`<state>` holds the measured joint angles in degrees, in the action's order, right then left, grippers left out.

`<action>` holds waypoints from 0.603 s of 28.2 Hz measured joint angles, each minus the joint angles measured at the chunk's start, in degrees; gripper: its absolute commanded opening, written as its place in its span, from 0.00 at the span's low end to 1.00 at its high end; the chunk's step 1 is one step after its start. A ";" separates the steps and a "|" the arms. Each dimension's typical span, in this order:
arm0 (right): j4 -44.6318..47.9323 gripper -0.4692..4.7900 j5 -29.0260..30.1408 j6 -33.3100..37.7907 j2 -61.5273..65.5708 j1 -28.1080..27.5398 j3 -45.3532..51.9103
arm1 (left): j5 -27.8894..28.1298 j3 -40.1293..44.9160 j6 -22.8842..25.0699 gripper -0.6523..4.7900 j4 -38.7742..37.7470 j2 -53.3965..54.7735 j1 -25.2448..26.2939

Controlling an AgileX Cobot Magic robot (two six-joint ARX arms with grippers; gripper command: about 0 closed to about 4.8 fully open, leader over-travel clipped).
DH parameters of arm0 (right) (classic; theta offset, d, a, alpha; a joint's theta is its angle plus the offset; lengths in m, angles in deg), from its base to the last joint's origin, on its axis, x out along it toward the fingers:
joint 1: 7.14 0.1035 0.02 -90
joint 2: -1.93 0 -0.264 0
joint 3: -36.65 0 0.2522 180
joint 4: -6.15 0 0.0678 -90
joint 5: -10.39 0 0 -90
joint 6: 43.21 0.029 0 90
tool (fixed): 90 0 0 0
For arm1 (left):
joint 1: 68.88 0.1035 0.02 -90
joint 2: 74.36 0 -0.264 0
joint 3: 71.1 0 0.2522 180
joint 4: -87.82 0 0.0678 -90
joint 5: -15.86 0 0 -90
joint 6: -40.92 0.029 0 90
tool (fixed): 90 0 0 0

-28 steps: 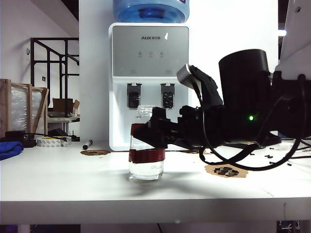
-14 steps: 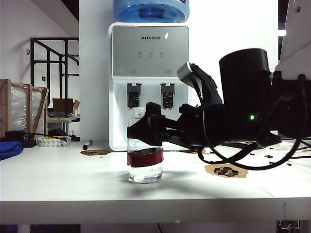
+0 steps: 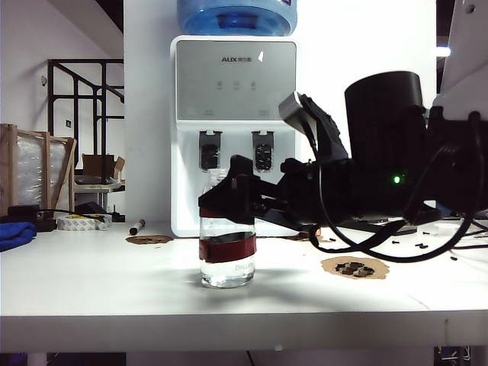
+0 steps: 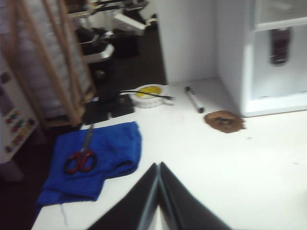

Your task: Pick up the water bottle with two loops of red belts, then reach the front water dispenser and gently press the gray-black baffle horizontally to get a little water.

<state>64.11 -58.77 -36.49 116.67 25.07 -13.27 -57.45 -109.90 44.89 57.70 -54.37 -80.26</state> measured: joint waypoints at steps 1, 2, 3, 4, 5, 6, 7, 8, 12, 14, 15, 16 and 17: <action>-0.02 1.00 0.00 0.22 -0.02 0.00 0.00 | 0.81 0.83 0.07 0.11 0.77 0.02 -0.02; -0.31 1.00 0.02 0.42 -0.17 0.00 0.00 | 1.53 1.70 0.17 0.11 1.27 0.02 0.00; -1.09 1.00 0.07 0.52 -0.61 0.00 0.07 | 2.03 2.71 0.52 0.11 1.88 0.02 0.00; -1.49 1.00 0.20 0.59 -1.09 0.00 0.13 | 2.32 3.61 1.03 0.11 2.60 0.02 0.00; -1.75 1.00 0.24 0.61 -1.62 0.00 0.13 | 2.64 4.52 1.60 0.11 3.43 0.02 0.00; -1.81 1.00 0.24 0.61 -2.27 0.00 0.15 | 2.95 5.73 2.16 0.11 4.57 0.02 0.00; -1.86 1.00 0.24 0.61 -2.80 0.00 0.26 | 3.37 6.73 2.71 0.11 5.77 0.02 0.00; -2.21 1.00 0.24 0.59 -4.31 0.00 0.98 | 4.20 8.85 3.85 0.11 8.50 0.02 0.00; -4.04 1.00 0.26 -0.09 -7.93 0.00 3.69 | 4.76 13.22 4.98 0.11 18.21 0.04 0.02; -4.28 1.00 0.26 -0.48 -9.16 0.00 5.40 | 4.79 15.12 5.03 0.11 20.79 0.04 0.02; -4.37 1.00 0.24 -0.57 -9.88 0.00 6.45 | 4.79 15.98 5.05 0.11 21.84 0.04 0.02; -4.57 1.00 0.24 -0.61 -10.54 0.00 7.26 | 4.76 16.57 5.05 0.11 22.53 0.04 0.02; -4.70 1.00 0.24 -0.66 -11.23 0.00 8.04 | 4.76 17.29 5.05 0.11 23.85 0.04 0.02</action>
<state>59.41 -58.53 -37.15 105.44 25.07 -5.23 -52.69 -92.61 49.94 81.54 -54.33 -80.23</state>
